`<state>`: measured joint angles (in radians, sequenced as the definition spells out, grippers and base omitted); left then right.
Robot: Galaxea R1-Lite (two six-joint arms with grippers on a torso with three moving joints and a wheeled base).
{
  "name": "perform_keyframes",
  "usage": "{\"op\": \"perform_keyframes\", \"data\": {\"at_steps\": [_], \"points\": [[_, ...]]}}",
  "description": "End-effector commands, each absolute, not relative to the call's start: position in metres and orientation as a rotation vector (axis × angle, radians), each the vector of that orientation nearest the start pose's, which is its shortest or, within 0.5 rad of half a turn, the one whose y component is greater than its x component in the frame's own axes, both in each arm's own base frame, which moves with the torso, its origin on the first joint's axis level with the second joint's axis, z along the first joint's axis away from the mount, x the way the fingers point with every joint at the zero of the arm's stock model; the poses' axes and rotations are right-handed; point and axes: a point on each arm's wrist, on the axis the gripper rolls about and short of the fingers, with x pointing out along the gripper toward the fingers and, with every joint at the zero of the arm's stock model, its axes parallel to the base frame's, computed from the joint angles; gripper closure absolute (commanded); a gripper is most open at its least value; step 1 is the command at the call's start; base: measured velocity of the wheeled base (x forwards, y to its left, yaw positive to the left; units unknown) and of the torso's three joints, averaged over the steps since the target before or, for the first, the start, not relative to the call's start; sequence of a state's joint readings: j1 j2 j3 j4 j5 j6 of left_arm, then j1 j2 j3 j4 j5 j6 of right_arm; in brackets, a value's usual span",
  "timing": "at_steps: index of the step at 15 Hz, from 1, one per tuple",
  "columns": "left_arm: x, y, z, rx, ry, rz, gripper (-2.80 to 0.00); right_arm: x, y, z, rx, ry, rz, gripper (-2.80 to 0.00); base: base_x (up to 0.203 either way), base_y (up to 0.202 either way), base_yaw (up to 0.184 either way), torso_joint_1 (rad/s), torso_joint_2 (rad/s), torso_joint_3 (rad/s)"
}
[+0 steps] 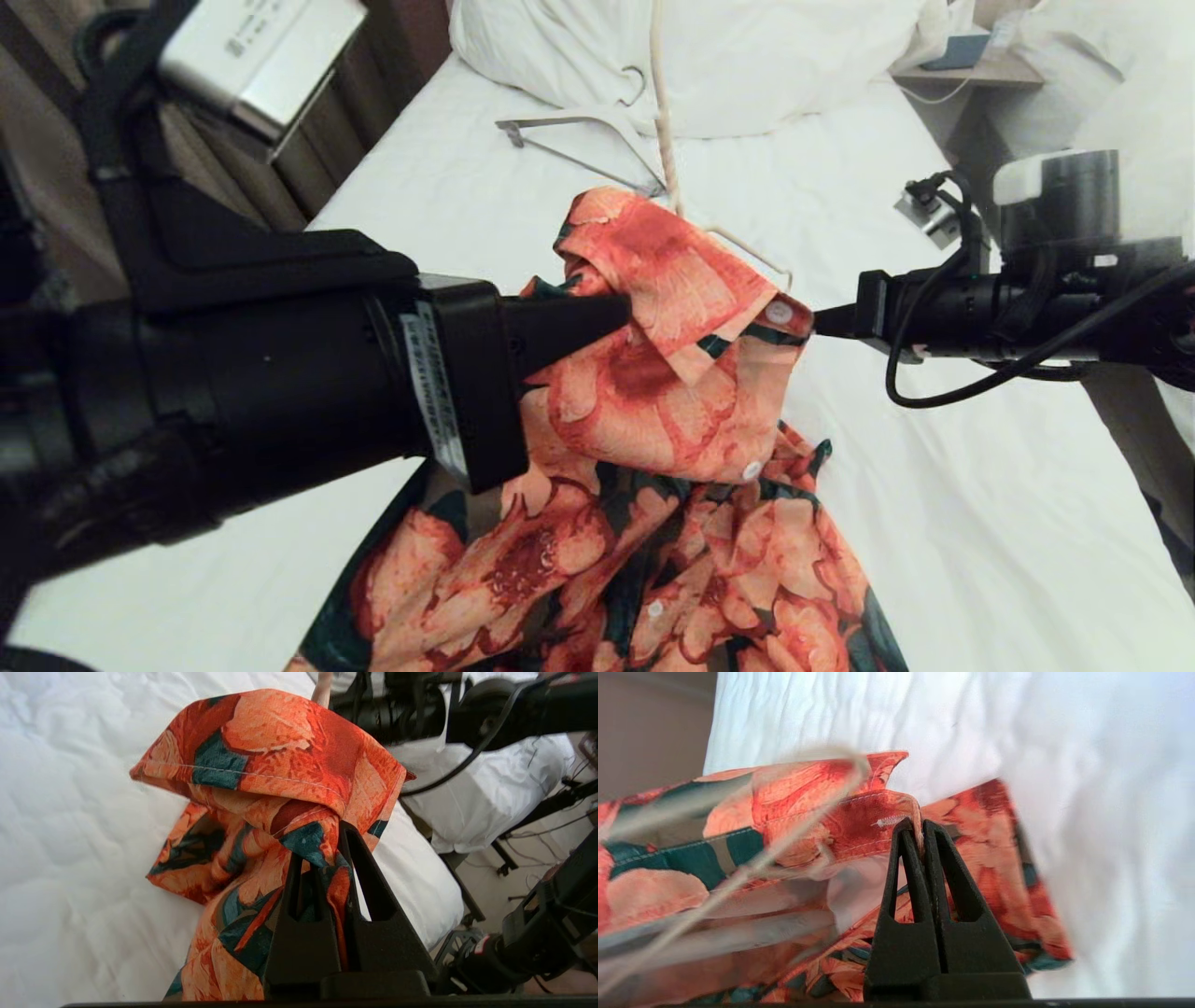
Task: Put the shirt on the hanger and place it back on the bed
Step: Hook the other side of the shirt onto the hanger
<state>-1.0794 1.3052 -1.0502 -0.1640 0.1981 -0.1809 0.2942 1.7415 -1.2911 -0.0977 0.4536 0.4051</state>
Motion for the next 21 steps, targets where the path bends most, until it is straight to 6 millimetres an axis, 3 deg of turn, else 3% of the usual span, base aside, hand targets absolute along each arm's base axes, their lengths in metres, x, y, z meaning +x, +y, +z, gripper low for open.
{"op": "perform_keyframes", "data": {"at_steps": [1,13,18,21], "points": [[0.107,-0.192,0.303,-0.098,0.18,-0.869,0.0,0.318,0.101,0.255,0.416,0.495,0.647,0.0,0.0,0.0,0.0,0.0,0.0,0.0],[0.103,-0.201,0.294,-0.074,0.211,-0.897,0.0,0.307,0.097,0.278,0.412,0.428,0.661,0.0,0.0,0.0,0.0,0.0,0.0,0.0],[0.105,-0.199,0.296,-0.083,0.197,-0.871,0.0,0.299,0.099,0.265,0.405,0.626,0.626,0.0,0.0,0.0,0.0,0.0,0.0,0.0],[0.108,-0.193,0.304,-0.102,0.169,-0.837,0.0,0.288,0.097,0.257,0.247,0.74,0.648,0.0,0.0,0.0,0.0,0.0,0.0,0.0]]}}
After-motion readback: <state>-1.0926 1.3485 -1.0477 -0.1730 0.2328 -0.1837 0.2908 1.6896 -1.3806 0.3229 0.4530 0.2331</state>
